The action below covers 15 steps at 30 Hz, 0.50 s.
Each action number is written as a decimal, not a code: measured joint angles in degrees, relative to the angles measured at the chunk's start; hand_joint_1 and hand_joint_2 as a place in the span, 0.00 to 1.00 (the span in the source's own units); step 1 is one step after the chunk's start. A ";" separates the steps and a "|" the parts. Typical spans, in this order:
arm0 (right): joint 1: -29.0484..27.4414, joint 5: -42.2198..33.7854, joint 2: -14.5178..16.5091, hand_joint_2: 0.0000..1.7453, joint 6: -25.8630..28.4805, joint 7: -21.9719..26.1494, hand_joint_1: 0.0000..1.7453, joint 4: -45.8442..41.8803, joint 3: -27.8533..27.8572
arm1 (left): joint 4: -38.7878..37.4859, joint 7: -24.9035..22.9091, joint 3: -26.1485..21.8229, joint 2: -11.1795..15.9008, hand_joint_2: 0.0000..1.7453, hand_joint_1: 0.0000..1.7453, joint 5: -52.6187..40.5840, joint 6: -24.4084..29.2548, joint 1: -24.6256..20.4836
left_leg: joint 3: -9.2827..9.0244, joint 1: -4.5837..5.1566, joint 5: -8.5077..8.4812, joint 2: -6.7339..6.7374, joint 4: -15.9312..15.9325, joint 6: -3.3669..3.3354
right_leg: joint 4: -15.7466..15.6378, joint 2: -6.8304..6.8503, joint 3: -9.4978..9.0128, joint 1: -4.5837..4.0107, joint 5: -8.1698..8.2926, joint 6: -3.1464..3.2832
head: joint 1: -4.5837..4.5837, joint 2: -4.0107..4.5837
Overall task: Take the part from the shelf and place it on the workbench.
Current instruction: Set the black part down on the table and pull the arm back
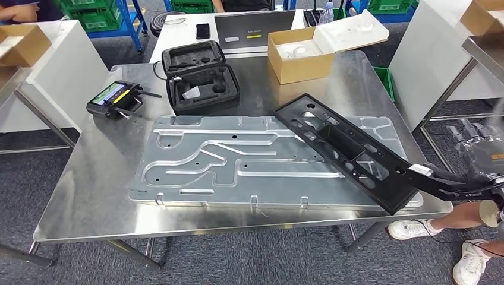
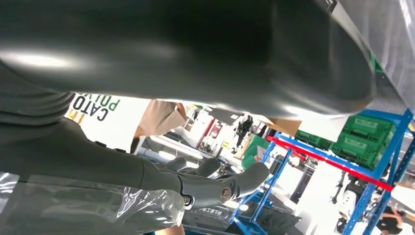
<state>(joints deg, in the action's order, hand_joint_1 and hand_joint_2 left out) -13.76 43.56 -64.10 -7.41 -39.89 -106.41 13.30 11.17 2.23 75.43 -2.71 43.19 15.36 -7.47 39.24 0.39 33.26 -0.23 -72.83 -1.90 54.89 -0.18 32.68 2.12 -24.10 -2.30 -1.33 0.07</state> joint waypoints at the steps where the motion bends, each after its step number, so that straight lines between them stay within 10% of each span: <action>1: -0.12 0.00 0.03 0.00 0.00 0.00 0.00 -0.02 0.05 | 0.00 0.00 0.00 0.00 0.00 0.00 0.00 -0.04 -0.02 | -1.82 -0.01 -0.54 0.00 1.82 -0.17 | 0.00 -0.01 0.53 -0.06 0.43 -0.08 | 0.00 0.00; 5: -0.39 0.09 0.17 0.00 0.02 -0.01 0.00 -0.18 0.48 | 0.00 0.02 -0.01 0.04 0.00 0.00 0.00 -0.11 -0.38 | -12.70 0.60 -4.67 0.00 18.30 -1.67 | -0.08 -0.04 1.76 -0.21 1.98 -0.83 | -0.02 0.00; 9: -0.77 0.15 0.62 0.00 0.11 0.00 0.00 -0.23 0.85 | 0.00 0.02 -0.02 0.02 0.00 0.00 0.01 -0.10 -0.28 | -12.47 1.03 -6.63 0.04 19.98 -2.79 | -0.26 0.04 2.29 0.20 2.69 -2.23 | 0.00 0.00; 15: -1.42 0.12 2.08 0.00 1.33 0.34 0.00 -0.22 1.04 | 0.00 0.16 -0.07 -0.01 0.00 0.00 0.21 0.28 -0.10 | -9.40 0.99 -9.87 0.39 20.42 -3.90 | 15.94 0.01 6.66 0.18 -8.34 -3.12 | -0.13 0.00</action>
<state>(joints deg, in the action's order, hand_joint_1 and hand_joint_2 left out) -15.18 43.68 -62.01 -6.08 -39.55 -106.62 14.34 11.17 2.39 75.36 -2.72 43.40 15.64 -7.57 29.84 1.38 23.39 0.16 -52.42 -5.79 70.83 -0.16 39.34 2.31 -32.45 -5.42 -1.46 0.07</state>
